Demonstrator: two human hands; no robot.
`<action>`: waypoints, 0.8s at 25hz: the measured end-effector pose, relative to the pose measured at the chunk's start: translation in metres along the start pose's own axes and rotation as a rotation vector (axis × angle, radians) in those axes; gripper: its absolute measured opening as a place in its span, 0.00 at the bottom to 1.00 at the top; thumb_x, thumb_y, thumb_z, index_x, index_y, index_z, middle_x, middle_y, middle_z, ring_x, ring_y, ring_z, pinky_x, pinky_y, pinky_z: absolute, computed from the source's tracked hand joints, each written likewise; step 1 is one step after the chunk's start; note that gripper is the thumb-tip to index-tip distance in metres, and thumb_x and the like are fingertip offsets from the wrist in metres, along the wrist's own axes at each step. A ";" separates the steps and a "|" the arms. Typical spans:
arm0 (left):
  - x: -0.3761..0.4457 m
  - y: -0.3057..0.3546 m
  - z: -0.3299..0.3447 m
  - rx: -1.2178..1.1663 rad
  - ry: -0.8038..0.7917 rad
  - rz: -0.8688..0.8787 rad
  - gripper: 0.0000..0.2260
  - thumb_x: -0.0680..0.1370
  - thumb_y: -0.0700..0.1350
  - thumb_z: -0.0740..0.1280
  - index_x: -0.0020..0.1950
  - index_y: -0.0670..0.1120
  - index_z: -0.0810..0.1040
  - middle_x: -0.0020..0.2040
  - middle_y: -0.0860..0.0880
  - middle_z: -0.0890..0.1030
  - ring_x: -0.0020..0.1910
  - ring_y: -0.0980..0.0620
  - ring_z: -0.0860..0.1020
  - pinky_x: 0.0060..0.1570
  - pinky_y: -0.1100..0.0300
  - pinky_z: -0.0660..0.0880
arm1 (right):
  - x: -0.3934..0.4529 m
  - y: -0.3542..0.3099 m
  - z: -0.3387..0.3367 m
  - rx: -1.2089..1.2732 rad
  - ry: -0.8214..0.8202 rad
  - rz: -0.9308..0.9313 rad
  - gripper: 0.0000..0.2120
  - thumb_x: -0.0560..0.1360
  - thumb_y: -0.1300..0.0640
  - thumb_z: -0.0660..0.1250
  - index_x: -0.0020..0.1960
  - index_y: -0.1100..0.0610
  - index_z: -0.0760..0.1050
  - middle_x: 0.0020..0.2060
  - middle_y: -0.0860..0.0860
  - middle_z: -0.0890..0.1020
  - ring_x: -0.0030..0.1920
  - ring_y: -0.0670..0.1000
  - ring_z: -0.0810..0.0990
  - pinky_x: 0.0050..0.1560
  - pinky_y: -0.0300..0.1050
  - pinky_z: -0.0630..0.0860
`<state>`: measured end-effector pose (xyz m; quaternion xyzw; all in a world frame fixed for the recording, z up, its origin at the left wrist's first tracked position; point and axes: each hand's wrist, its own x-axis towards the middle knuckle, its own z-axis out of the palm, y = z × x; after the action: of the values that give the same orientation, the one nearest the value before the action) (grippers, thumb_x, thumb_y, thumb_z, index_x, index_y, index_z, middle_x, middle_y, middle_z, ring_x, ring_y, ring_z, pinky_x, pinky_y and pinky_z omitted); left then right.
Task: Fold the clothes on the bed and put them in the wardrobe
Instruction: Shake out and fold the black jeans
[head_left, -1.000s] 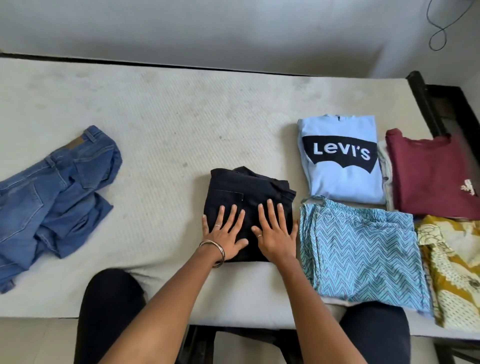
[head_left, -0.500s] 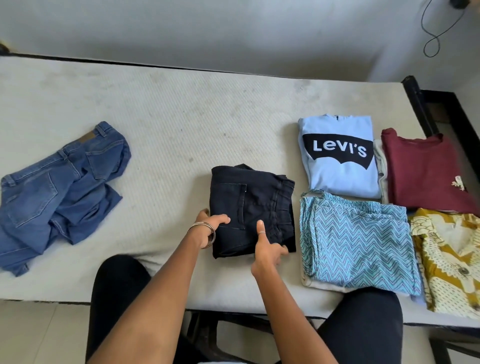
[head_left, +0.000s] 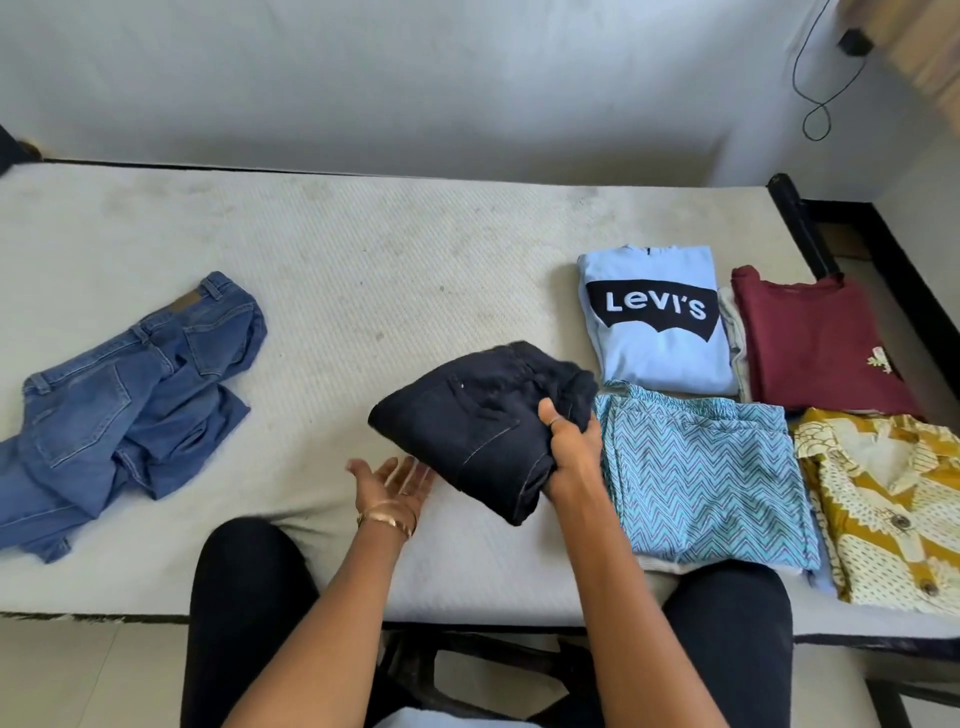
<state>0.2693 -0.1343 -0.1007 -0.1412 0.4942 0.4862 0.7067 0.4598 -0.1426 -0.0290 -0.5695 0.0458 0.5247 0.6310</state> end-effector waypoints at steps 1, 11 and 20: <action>0.001 -0.002 0.008 -0.034 -0.004 -0.036 0.26 0.78 0.64 0.57 0.55 0.41 0.75 0.61 0.38 0.76 0.57 0.37 0.76 0.56 0.41 0.74 | -0.004 -0.016 0.002 -0.045 -0.071 -0.008 0.25 0.73 0.65 0.73 0.68 0.54 0.72 0.56 0.56 0.83 0.48 0.56 0.85 0.41 0.50 0.83; -0.053 -0.037 0.112 0.981 -0.711 -0.265 0.29 0.70 0.67 0.63 0.60 0.48 0.80 0.59 0.46 0.82 0.57 0.47 0.81 0.47 0.54 0.80 | 0.018 -0.161 -0.129 -0.657 -0.331 -0.307 0.26 0.69 0.54 0.77 0.66 0.49 0.75 0.59 0.54 0.82 0.60 0.56 0.81 0.62 0.57 0.77; -0.027 -0.196 0.162 1.596 -0.394 0.314 0.30 0.67 0.54 0.73 0.65 0.46 0.71 0.62 0.46 0.78 0.56 0.46 0.78 0.58 0.53 0.75 | 0.093 -0.210 -0.237 -1.223 -0.049 -0.459 0.35 0.76 0.41 0.68 0.78 0.49 0.60 0.73 0.53 0.69 0.73 0.56 0.67 0.72 0.54 0.65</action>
<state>0.5215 -0.1346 -0.0564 0.5599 0.5714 0.0988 0.5919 0.7796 -0.2254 -0.0313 -0.8091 -0.3980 0.3209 0.2898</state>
